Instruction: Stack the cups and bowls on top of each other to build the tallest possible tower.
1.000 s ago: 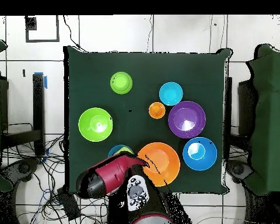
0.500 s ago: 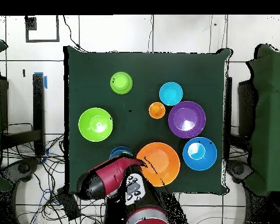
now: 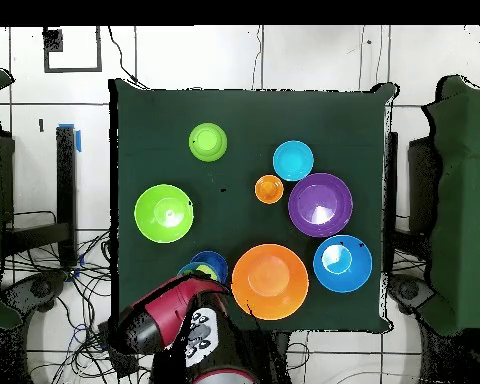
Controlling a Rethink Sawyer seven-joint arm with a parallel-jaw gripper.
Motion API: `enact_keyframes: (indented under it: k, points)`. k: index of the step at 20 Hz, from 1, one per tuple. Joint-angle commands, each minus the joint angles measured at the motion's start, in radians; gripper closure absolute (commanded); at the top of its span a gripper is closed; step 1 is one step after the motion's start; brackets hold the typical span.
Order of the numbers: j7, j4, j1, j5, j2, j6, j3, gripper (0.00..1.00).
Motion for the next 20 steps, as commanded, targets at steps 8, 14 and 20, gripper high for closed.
enact_keyframes:
  k: [8, 14, 20]
  points:
    - [0.244, 0.006, 0.074, 0.008, 0.065, -0.138, -0.021, 1.0]
    - [0.284, -0.001, 0.113, 0.003, 0.089, -0.172, -0.049, 1.0]
    - [0.324, 0.006, 0.16, 0.002, 0.101, -0.206, -0.08, 1.0]
